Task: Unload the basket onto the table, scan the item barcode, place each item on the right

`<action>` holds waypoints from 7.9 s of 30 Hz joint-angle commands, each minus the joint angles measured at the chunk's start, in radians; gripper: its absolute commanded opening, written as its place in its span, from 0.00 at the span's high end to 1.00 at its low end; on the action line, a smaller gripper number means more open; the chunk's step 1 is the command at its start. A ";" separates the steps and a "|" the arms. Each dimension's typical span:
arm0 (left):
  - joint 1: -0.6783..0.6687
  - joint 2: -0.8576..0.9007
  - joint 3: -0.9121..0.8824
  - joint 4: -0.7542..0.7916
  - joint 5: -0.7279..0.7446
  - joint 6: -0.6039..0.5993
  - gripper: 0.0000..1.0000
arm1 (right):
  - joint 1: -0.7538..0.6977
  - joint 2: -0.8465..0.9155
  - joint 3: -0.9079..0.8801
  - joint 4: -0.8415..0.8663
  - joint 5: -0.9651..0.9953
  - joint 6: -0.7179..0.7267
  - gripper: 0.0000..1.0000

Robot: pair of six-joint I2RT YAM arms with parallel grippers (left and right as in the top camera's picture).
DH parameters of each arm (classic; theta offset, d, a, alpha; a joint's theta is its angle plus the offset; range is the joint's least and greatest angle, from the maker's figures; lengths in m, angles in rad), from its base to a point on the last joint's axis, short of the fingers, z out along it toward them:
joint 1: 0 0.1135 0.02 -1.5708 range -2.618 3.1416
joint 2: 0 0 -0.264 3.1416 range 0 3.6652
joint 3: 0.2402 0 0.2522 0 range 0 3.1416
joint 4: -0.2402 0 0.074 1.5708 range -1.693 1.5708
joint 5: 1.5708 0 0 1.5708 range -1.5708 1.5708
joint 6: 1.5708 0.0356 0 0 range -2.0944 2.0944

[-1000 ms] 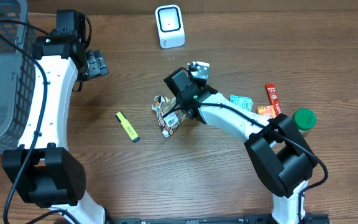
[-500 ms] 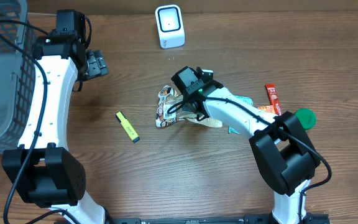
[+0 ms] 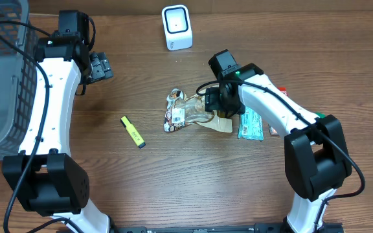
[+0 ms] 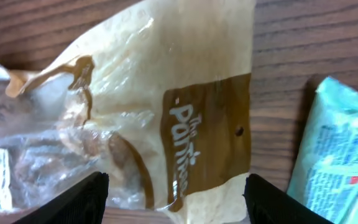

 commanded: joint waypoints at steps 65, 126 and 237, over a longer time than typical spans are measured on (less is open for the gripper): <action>-0.008 -0.003 0.008 0.004 -0.009 0.019 0.00 | 0.003 0.006 0.018 0.061 -0.206 -0.120 0.01; -0.008 -0.003 0.008 0.007 -0.009 0.019 0.00 | -0.003 -0.101 -0.051 0.099 -0.444 -0.263 0.94; -0.008 -0.003 0.008 0.007 -0.009 0.019 0.00 | 0.028 -0.018 0.503 0.101 0.112 -0.570 0.97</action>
